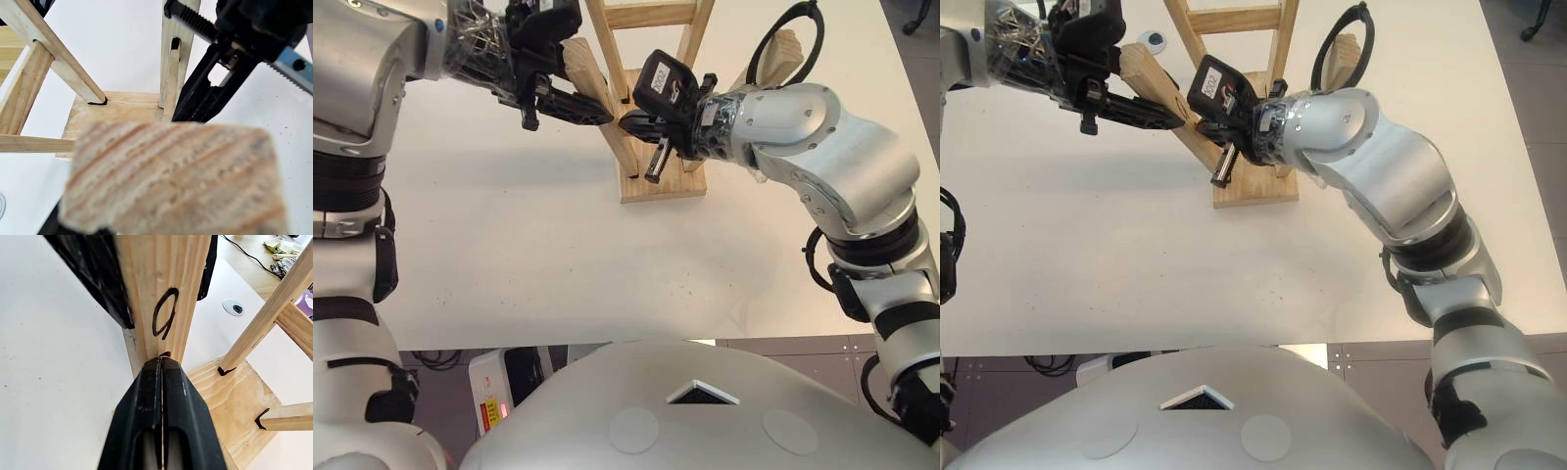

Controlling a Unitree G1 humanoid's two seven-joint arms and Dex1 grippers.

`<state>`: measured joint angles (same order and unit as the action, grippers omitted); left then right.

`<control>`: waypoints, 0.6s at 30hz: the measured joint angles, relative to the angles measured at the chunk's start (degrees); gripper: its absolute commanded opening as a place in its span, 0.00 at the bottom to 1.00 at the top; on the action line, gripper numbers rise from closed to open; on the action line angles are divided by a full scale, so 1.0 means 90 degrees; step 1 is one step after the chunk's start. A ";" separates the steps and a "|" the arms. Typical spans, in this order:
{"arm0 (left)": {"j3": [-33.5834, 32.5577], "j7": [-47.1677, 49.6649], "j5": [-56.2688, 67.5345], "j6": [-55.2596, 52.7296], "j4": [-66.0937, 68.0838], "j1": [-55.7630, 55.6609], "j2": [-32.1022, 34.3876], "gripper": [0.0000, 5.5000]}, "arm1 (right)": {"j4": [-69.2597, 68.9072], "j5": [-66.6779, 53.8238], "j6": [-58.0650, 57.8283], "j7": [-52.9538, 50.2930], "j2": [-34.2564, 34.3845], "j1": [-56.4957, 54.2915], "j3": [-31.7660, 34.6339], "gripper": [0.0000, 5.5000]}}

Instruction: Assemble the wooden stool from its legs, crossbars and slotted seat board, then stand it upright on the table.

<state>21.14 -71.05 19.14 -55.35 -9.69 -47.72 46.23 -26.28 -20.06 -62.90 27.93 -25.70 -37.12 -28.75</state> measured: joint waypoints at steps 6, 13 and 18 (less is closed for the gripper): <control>0.0008 0.0238 -0.0013 0.0018 0.0025 -0.0007 -0.0133 0.37 | 0.0273 -0.0088 -0.0092 0.0065 0.0112 0.0023 0.0374 0.00; 0.0173 0.0303 -0.0066 0.0015 -0.0059 -0.0247 -0.0183 0.37 | 0.0909 -0.1217 -0.0804 -0.0890 0.2120 -0.0297 0.2965 0.00; 0.0225 0.0252 -0.0065 0.0139 0.0137 -0.0277 -0.0197 0.37 | 0.2363 -0.3696 -0.1058 -0.2598 0.2757 -0.2748 0.6469 0.00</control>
<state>23.17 -68.77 18.55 -54.11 -8.46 -50.21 44.46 -5.02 -53.33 -72.42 4.55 -0.89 -61.86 29.48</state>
